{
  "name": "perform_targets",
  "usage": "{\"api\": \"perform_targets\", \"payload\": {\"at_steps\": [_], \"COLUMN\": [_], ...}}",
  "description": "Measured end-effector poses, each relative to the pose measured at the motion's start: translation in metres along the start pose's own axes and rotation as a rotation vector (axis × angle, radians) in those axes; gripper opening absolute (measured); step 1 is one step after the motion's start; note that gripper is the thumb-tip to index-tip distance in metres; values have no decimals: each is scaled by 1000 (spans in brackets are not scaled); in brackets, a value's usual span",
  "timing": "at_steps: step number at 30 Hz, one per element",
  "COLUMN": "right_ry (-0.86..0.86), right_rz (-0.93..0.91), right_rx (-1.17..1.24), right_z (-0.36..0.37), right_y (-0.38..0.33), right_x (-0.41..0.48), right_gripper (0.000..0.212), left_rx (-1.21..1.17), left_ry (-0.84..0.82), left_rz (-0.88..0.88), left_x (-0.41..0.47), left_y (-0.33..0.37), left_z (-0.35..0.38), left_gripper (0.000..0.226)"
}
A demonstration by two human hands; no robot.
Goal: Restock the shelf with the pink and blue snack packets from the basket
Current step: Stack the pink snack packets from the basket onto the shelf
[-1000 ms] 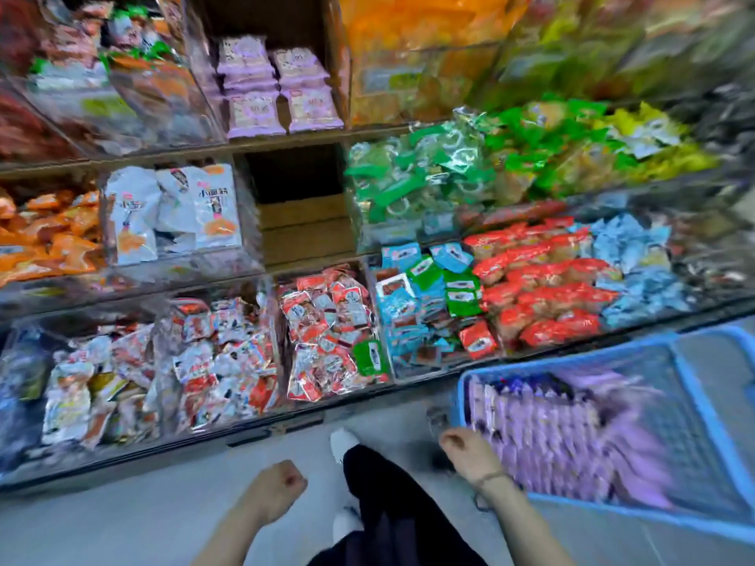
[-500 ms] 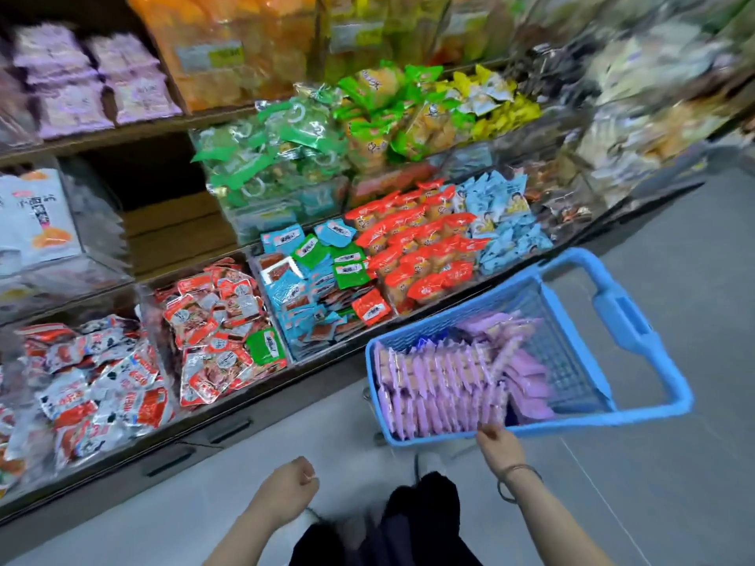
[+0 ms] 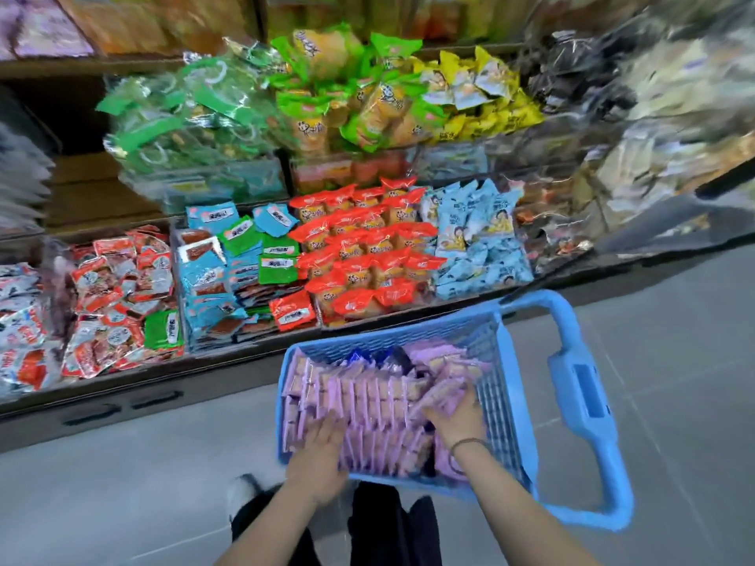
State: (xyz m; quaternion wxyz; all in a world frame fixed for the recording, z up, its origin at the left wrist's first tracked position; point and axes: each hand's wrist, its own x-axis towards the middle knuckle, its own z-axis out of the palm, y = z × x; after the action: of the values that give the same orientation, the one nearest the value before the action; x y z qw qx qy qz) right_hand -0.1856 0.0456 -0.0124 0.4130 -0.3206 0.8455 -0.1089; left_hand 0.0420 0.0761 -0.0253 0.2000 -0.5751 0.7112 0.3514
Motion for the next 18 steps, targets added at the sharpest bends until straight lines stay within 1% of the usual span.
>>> {"api": "perform_targets", "payload": {"at_steps": [2, 5, 11, 15, 18], "right_ry": [-19, -90, -32, -80, -98], "right_rz": [-33, -33, -46, -62, -108], "right_rx": [-14, -39, -292, -393, -515], "right_z": [7, 26, 57, 77, 76], "right_y": [-5, -10, -17, -16, -14], "right_x": [11, 23, 42, 48, 53], "right_gripper": [112, 119, 118, 123, 117], "left_rx": [-15, -20, -73, -127, -133], "left_ry": [16, 25, -7, -12, -22], "left_rz": [-62, -120, -141, -118, -108], "left_x": [10, 25, 48, 50, 50], "left_y": [13, 24, 28, 24, 18], "left_z": [-1, -2, -1, 4, 6], "left_gripper": [75, 79, 78, 75, 75]}}
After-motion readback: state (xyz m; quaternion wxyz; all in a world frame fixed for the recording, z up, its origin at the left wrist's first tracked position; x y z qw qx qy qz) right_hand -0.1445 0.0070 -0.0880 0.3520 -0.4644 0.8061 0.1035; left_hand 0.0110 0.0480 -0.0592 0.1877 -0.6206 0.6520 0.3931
